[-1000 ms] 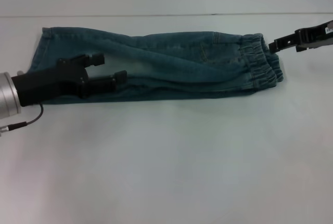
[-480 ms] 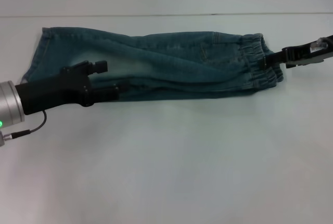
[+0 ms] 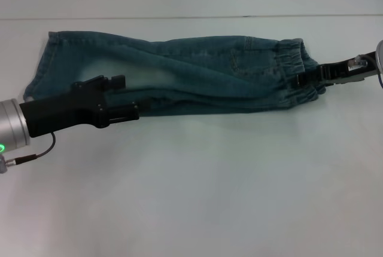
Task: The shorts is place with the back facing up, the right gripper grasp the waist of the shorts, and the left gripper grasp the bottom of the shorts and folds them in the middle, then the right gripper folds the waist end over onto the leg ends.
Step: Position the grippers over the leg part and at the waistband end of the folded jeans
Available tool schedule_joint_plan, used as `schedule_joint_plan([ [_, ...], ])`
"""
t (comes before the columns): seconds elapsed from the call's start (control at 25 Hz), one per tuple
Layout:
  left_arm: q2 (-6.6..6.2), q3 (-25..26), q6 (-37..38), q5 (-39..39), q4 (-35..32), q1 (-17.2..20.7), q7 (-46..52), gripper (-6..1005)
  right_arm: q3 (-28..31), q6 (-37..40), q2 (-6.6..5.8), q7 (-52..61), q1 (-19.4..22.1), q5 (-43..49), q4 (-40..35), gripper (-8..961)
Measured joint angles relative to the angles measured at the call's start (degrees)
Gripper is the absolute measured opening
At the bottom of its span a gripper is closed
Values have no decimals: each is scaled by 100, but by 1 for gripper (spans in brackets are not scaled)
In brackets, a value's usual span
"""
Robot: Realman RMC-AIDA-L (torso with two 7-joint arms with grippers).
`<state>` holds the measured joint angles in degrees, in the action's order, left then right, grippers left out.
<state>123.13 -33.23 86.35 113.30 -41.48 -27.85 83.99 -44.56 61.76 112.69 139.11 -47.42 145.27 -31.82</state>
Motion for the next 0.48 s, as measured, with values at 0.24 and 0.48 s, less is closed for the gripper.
schedule_joint_plan([
  [0.24, 16, 0, 5, 5, 10, 7, -3, 949, 98, -44, 61, -162, 100, -124, 1, 921],
  [0.48, 28, 0, 5, -13, 18, 50, -6, 949, 123, 185, 63, -384, 222, -683, -52, 921],
])
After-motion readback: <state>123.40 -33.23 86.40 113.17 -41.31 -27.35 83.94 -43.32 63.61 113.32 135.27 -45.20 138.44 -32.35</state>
